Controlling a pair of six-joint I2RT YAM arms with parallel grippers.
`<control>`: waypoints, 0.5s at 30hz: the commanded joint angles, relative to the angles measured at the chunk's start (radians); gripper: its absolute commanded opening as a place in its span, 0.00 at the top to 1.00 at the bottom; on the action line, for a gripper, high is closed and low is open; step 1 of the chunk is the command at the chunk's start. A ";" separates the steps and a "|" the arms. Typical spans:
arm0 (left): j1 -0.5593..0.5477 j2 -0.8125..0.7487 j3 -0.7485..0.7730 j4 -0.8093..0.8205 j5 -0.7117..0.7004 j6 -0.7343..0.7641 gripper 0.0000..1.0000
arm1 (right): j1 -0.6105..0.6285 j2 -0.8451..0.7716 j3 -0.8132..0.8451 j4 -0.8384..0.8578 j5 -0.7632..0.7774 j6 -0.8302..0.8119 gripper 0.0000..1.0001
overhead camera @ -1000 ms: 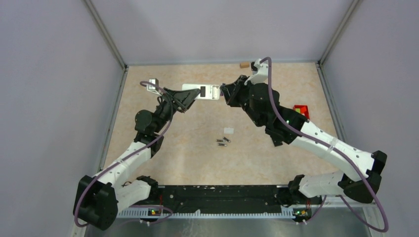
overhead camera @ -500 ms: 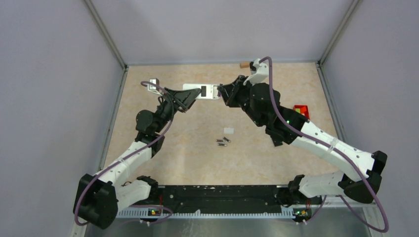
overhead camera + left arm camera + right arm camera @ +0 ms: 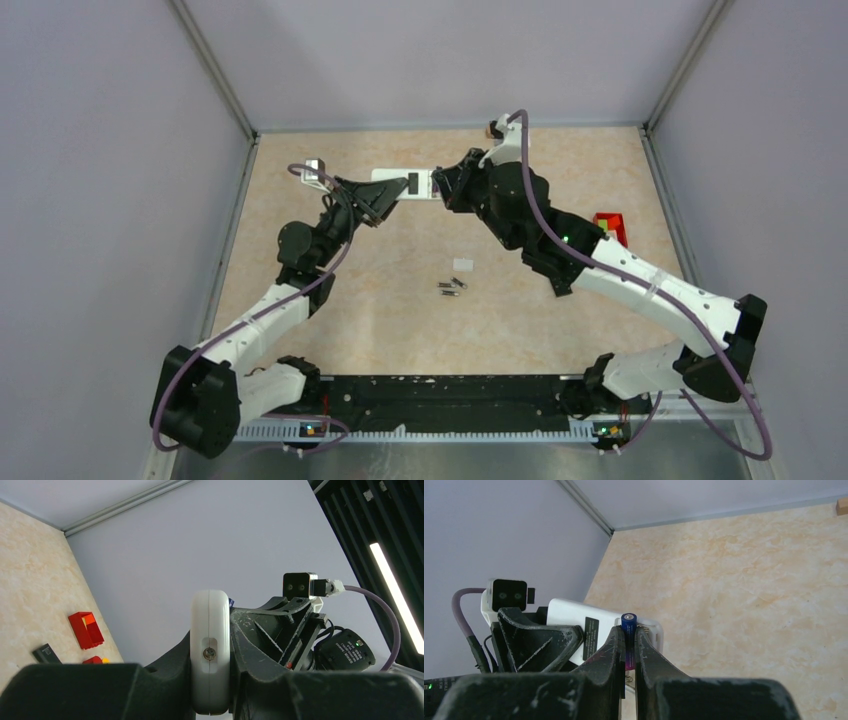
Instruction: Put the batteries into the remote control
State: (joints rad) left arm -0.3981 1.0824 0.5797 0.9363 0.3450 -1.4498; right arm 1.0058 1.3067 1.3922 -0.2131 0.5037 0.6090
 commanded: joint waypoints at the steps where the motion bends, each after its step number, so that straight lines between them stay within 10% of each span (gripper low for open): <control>1: -0.003 0.004 0.011 0.111 -0.005 -0.033 1.00 | 0.004 0.014 0.057 0.003 0.006 -0.013 0.98; 15: -0.003 0.046 -0.005 0.216 -0.024 -0.086 1.00 | 0.004 0.028 0.109 -0.087 -0.019 0.015 0.83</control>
State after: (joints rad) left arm -0.3981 1.1210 0.5728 1.0176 0.3351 -1.5040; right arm 1.0058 1.3186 1.4437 -0.2707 0.4957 0.6189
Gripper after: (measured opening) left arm 0.259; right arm 0.158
